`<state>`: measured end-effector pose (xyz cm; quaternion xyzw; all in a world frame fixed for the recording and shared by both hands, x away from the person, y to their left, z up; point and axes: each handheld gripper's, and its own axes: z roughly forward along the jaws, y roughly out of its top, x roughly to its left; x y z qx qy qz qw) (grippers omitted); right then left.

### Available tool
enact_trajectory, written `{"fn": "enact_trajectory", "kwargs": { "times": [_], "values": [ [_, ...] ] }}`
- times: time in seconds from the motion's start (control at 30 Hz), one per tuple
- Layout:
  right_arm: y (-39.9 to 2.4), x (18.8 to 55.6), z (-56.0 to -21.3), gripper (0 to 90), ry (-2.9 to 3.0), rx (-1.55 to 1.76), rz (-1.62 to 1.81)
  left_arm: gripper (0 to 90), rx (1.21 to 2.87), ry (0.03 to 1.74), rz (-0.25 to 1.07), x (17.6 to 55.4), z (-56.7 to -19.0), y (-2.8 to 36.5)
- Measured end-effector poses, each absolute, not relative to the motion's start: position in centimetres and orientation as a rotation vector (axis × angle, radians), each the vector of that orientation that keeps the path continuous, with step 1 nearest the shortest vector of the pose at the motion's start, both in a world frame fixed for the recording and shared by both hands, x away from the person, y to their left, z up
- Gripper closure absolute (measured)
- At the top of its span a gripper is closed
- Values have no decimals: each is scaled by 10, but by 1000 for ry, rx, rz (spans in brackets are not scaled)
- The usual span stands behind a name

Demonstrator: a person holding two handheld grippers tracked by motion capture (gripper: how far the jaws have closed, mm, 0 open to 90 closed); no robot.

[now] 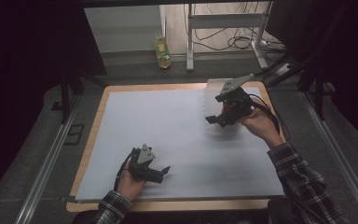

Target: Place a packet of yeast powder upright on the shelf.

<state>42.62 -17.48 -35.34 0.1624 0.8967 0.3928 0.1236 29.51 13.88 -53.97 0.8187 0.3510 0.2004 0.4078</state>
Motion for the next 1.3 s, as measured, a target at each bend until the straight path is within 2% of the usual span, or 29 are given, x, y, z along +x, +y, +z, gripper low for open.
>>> {"fn": "enact_trajectory", "kwargs": {
  "times": [1.3],
  "values": [
    [-176, 387, -383, 57, 2623, 461, 1209, 0, 2048, 887, 495, 295, -539, 140]
  ]
}}
